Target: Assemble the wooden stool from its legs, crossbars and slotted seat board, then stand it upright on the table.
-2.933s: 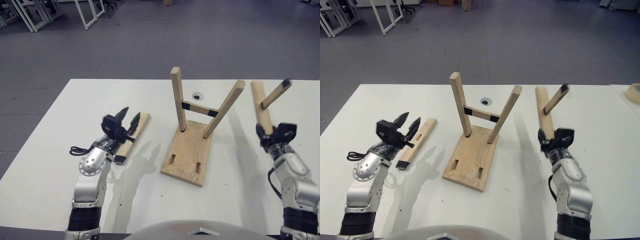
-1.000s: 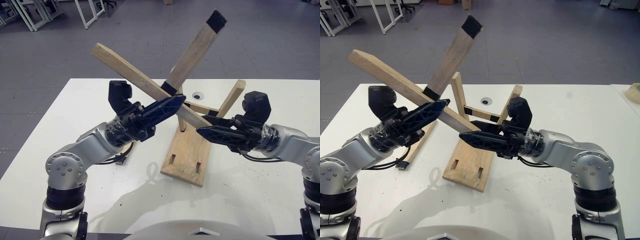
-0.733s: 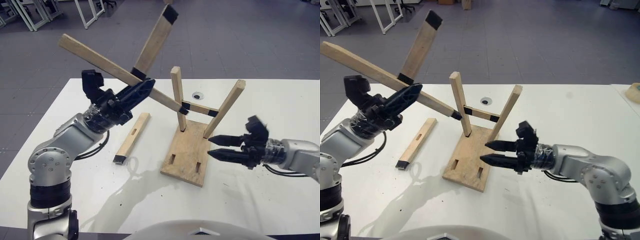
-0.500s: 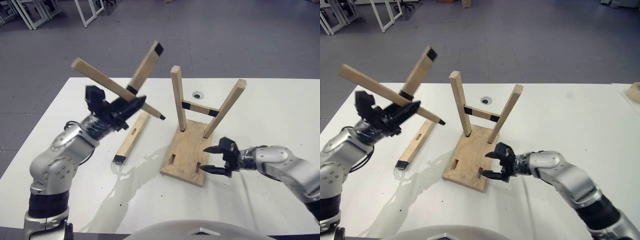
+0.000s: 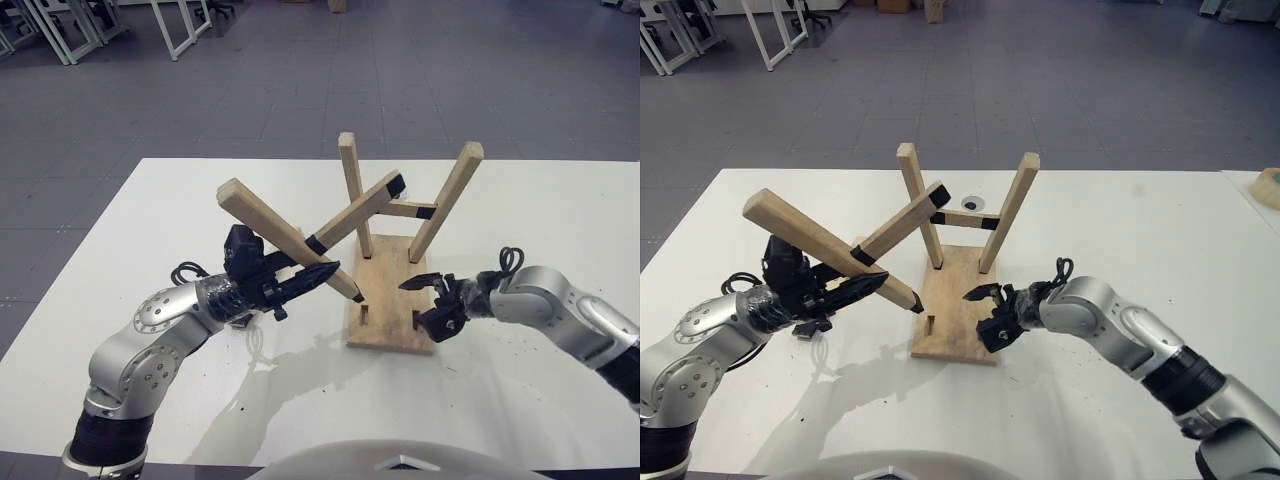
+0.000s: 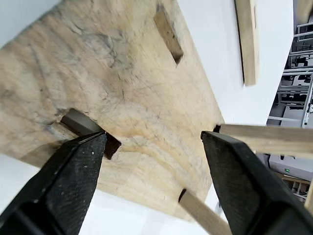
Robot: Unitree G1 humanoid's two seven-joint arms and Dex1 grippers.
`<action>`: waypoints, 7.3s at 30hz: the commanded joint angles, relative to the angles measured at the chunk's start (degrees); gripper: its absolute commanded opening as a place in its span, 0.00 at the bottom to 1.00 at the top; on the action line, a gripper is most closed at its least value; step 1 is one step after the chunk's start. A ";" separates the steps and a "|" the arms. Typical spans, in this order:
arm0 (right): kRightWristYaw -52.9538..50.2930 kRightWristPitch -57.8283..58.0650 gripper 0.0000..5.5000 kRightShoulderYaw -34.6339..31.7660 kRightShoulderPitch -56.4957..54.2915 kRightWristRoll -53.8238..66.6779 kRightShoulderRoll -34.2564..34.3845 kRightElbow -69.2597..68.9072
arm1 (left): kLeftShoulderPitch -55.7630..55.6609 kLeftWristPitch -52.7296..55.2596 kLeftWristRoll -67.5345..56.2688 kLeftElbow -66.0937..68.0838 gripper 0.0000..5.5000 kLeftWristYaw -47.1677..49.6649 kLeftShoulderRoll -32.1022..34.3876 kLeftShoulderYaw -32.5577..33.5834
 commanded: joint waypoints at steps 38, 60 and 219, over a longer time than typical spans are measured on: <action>-6.89 -45.79 0.65 -0.60 -5.99 -19.16 -0.94 22.28 | -24.81 -11.93 22.70 35.41 0.37 -29.56 -10.42 -13.69; -6.43 -48.16 0.65 0.48 -9.16 -17.45 1.50 23.96 | -25.34 -19.14 31.45 46.90 0.37 -31.72 -15.30 -19.11; -16.51 87.25 0.37 -36.51 -19.94 116.02 21.48 -8.97 | -19.38 19.37 -44.88 -1.20 0.45 13.68 12.59 14.63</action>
